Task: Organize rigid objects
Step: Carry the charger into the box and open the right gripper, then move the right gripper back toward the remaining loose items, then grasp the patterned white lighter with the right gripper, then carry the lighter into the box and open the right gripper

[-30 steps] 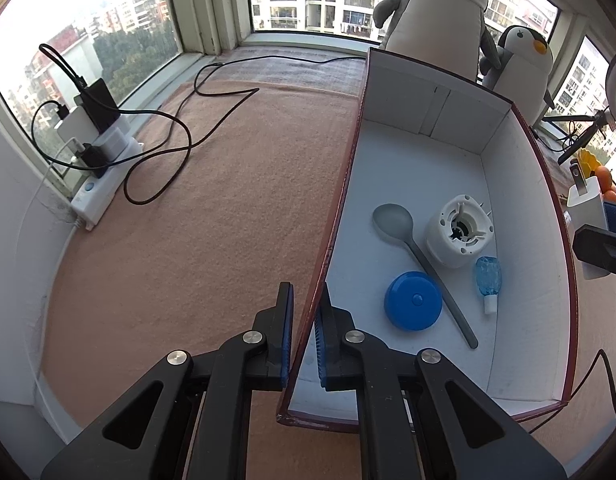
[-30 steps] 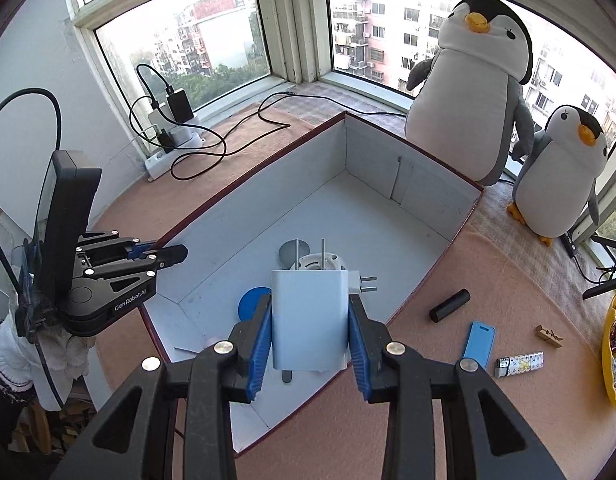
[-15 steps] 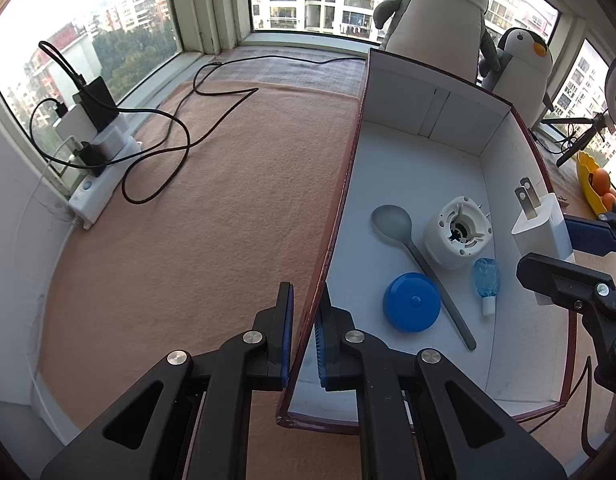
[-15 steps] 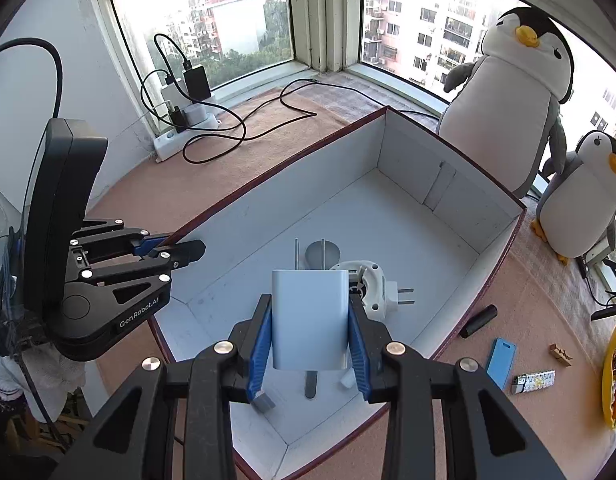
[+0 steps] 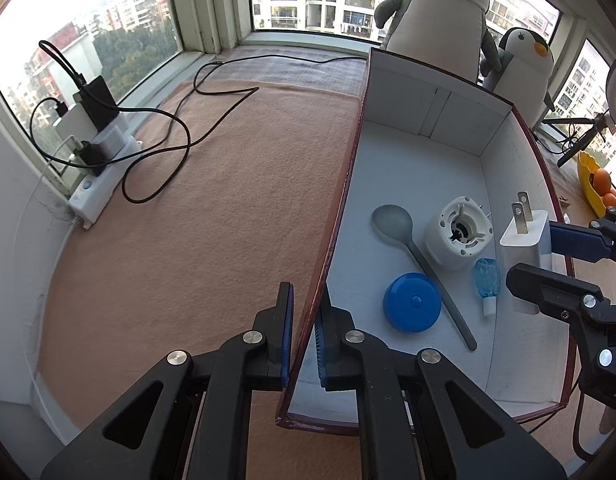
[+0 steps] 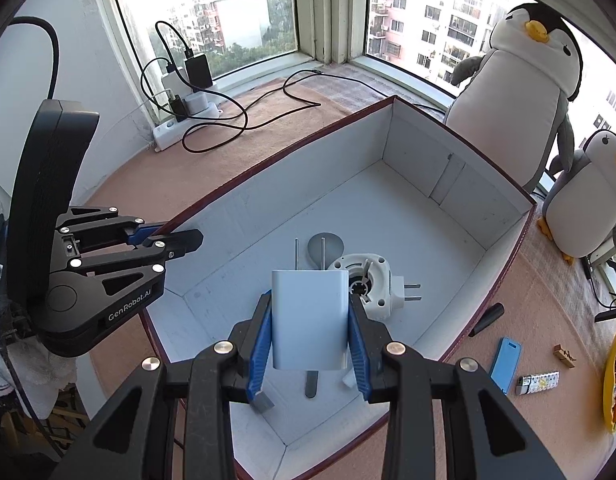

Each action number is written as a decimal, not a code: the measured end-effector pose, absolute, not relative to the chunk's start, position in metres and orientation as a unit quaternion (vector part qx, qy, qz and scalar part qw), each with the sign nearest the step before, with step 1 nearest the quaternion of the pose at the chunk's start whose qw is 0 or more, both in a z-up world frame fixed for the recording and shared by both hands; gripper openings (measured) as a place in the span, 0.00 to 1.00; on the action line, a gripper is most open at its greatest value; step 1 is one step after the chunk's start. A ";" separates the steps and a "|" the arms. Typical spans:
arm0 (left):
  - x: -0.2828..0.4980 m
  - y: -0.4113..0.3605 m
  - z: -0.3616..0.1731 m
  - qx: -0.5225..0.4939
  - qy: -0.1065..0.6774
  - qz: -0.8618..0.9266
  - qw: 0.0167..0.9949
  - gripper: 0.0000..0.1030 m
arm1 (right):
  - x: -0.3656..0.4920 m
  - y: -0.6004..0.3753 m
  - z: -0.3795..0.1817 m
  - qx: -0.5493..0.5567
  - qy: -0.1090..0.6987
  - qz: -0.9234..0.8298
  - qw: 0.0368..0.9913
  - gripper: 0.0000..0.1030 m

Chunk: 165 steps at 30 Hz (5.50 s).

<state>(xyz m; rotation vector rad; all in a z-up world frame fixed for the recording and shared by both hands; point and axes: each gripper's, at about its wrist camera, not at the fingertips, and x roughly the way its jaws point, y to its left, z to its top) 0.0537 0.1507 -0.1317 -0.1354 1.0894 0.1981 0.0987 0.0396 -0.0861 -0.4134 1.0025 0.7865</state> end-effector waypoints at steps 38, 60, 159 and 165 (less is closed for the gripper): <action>0.052 0.155 -0.135 -0.064 0.519 0.092 0.847 0.08 | 0.191 -0.177 -0.095 0.013 0.515 0.156 0.843 0.65; 0.051 0.157 -0.136 -0.066 0.519 0.092 0.847 0.08 | 0.260 -0.212 -0.181 0.113 0.619 0.057 0.775 0.47; 0.052 0.156 -0.136 -0.066 0.519 0.095 0.847 0.08 | 0.096 0.036 -0.089 -0.192 0.463 0.355 0.789 0.20; 0.052 0.156 -0.136 -0.065 0.519 0.095 0.847 0.08 | 0.089 0.039 -0.087 -0.202 0.444 0.365 0.793 0.50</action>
